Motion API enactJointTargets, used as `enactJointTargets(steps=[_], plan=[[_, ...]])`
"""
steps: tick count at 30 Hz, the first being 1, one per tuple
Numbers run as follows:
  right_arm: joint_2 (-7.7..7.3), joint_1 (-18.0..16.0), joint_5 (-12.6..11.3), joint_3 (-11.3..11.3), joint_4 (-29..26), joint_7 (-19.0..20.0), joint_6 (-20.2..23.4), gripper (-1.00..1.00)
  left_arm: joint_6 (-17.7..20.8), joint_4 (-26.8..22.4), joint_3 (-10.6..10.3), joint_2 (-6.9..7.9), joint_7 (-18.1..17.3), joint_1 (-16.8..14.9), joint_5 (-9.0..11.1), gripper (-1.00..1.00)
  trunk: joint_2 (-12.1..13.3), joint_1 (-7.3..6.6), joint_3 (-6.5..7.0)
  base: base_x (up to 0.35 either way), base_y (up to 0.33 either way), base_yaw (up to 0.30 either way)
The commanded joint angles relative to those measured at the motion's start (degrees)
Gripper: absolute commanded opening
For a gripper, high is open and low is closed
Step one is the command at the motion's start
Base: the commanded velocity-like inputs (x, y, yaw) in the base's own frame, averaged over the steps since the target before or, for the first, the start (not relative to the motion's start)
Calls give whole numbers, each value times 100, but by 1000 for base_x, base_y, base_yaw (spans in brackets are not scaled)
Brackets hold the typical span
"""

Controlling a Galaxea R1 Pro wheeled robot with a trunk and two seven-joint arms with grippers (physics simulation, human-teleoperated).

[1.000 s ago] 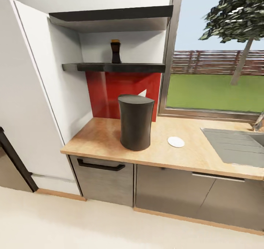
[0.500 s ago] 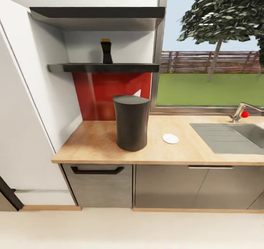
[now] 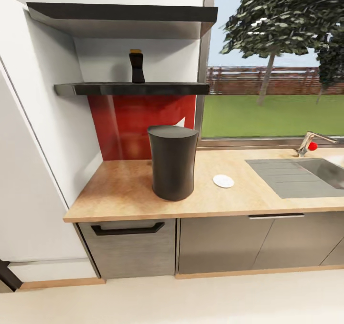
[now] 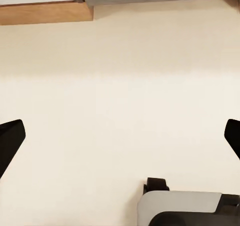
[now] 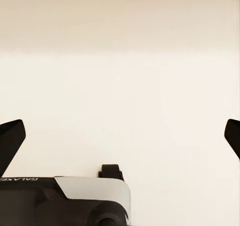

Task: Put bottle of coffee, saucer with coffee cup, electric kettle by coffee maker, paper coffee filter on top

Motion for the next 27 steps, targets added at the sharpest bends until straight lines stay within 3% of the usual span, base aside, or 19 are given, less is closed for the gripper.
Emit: enactJointTargets(steps=[1,11,15,16,18,22,27], plan=[[-7,-6,56,-45,4,-14,-24,100,-19,6,24,-1,-4,-5,-2,100,-12,3,-12,3,5,-1],[-13,-6,-37,-69,-1,-44,-16,100,-2,9,14,-8,22,-5,-33,100,-12,3,-12,0,1,0],[-6,-6,-3,-41,10,-39,-45,100,-334,-913,3,-238,48,-15,-2,100,-12,3,-12,0,0,0],[-8,-6,0,-41,16,-39,-83,100,-643,-1294,7,-401,33,-14,-2,100,-12,3,-12,0,0,0],[-25,-6,3,-41,102,-39,-196,100,-1193,-1662,13,-578,33,-17,7,100,-12,3,-12,0,0,0],[-32,-6,4,-41,392,-39,-335,100,-1938,-2405,29,-727,60,-20,131,100,-12,3,-12,0,0,0],[-34,1,6,-41,503,-45,-368,100,-2063,-3628,-9,-958,81,-46,248,100,-12,3,-12,0,0,0]])
